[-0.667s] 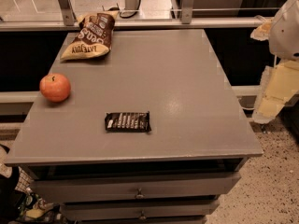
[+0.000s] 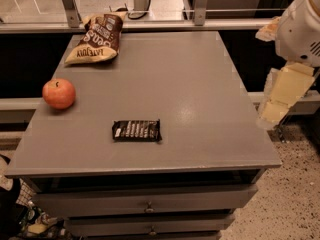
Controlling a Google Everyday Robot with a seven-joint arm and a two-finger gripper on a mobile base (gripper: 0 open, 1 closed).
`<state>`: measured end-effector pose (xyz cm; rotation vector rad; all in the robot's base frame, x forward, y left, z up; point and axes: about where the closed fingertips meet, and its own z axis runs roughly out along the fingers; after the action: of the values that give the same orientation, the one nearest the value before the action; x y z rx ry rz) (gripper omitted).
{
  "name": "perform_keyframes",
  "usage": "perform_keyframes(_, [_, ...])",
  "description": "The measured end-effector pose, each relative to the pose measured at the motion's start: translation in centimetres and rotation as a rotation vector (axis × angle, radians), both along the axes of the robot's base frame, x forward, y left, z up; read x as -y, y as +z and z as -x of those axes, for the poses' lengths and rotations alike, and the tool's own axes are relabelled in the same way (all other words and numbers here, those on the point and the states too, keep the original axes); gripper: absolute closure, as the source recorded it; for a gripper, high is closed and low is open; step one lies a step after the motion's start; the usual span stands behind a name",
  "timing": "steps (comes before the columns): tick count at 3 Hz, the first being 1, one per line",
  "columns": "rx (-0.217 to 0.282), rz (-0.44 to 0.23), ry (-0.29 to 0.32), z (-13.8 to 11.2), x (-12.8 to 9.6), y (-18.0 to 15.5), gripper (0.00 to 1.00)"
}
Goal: Pick apple
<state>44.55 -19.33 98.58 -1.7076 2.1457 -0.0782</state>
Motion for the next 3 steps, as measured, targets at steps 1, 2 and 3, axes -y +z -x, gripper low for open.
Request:
perform_keyframes(1, [0.010,-0.136,0.056,-0.7,-4.2,-1.5,0.00])
perform_keyframes(2, [0.011,-0.304,0.127,-1.4,-9.5,-3.3,0.00])
perform_keyframes(3, [0.015,-0.501,0.198,-2.2,-16.4,-3.5,0.00])
